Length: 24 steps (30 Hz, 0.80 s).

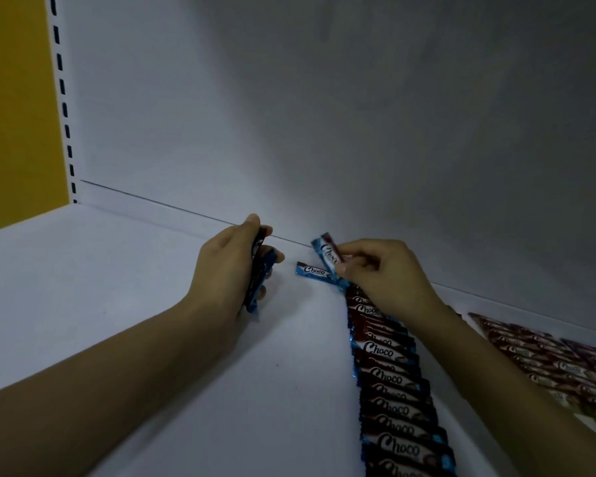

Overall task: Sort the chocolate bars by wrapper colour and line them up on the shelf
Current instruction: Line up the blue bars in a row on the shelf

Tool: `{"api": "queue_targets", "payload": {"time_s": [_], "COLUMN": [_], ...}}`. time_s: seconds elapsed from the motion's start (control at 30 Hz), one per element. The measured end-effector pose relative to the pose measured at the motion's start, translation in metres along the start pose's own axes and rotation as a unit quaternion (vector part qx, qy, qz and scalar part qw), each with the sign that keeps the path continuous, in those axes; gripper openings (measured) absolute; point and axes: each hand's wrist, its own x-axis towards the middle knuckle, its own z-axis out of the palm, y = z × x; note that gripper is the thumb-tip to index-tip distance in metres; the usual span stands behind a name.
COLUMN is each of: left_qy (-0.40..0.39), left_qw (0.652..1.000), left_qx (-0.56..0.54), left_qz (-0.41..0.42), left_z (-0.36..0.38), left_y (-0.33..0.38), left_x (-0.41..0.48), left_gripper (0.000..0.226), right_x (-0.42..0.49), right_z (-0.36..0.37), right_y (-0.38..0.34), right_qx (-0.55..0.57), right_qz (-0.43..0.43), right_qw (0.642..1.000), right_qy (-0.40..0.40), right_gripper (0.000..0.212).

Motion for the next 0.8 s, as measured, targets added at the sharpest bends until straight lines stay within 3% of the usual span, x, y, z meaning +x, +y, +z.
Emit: {"api": "queue_targets", "payload": {"time_s": [0.13, 0.3, 0.43, 0.53, 0.8], "left_qy": [-0.008, -0.007, -0.008, -0.008, -0.009], "left_qw": [1.000, 1.000, 0.999, 0.999, 0.999], "left_qx": [0.008, 0.014, 0.019, 0.026, 0.038], "left_qz": [0.008, 0.021, 0.026, 0.029, 0.036], "left_z": [0.001, 0.003, 0.002, 0.001, 0.002], "left_y": [-0.001, -0.002, -0.002, -0.003, -0.006], "left_x": [-0.003, -0.005, -0.004, -0.003, -0.001], "left_gripper": [0.027, 0.025, 0.024, 0.025, 0.024], "right_x": [0.006, 0.010, 0.009, 0.007, 0.007], "right_z": [0.009, 0.013, 0.016, 0.012, 0.012], "right_y": [0.006, 0.009, 0.012, 0.012, 0.010], "right_qx": [-0.090, -0.160, -0.175, -0.171, -0.254], "right_qz": [-0.013, -0.047, -0.083, -0.102, -0.053], "right_qw": [0.996, 0.986, 0.981, 0.980, 0.965], "right_qy": [-0.004, 0.009, 0.005, -0.002, -0.032], "right_gripper": [0.007, 0.010, 0.026, 0.021, 0.019]}}
